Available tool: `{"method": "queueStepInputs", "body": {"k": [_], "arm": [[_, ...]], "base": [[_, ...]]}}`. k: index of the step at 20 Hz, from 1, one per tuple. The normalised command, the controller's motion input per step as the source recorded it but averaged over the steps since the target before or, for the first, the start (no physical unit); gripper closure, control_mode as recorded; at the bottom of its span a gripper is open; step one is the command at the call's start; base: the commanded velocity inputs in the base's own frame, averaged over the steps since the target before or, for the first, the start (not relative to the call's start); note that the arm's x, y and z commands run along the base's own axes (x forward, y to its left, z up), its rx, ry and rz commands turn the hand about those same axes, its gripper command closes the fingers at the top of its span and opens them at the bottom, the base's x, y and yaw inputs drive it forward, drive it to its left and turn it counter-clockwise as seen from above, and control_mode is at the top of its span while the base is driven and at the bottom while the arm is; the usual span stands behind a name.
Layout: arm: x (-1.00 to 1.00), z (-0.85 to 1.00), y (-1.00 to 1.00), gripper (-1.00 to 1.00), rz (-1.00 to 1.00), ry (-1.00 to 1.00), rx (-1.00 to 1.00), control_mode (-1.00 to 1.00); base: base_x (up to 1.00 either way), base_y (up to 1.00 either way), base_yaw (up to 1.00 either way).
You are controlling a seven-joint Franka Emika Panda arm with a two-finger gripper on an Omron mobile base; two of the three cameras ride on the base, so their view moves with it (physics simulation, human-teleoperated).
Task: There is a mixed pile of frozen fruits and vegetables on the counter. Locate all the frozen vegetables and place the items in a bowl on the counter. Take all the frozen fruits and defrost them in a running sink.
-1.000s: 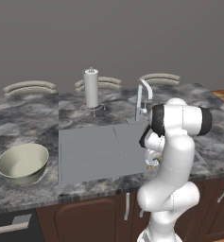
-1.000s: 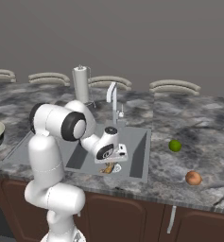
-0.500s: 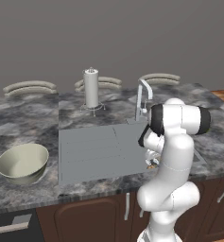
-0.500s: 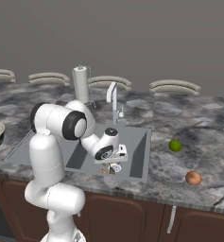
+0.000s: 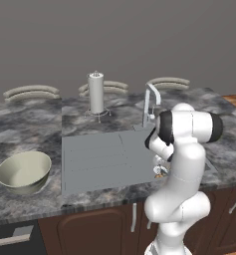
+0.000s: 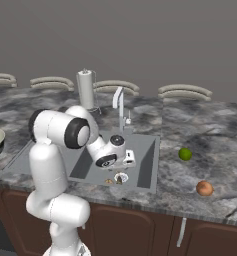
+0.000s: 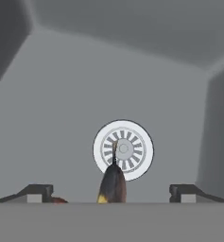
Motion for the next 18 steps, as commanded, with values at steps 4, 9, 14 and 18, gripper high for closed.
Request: {"method": "queueStepInputs", "body": {"k": [4, 9, 14, 18], "arm": [[-0.01, 0.20, 0.00, -1.00, 0.00, -0.02, 0.00, -1.00], [-0.12, 0.35, -0.01, -1.00, -0.01, 0.02, 0.00, -1.00], [-0.08, 0.55, -0.01, -1.00, 0.00, 0.01, 0.00, -1.00], [-0.05, 0.68, -0.03, -1.00, 0.00, 0.02, 0.00, -1.00]], "base": [[0.00, 0.00, 0.00], [0.00, 0.00, 0.00], [0.00, 0.00, 0.00], [0.00, 0.00, 0.00]]}}
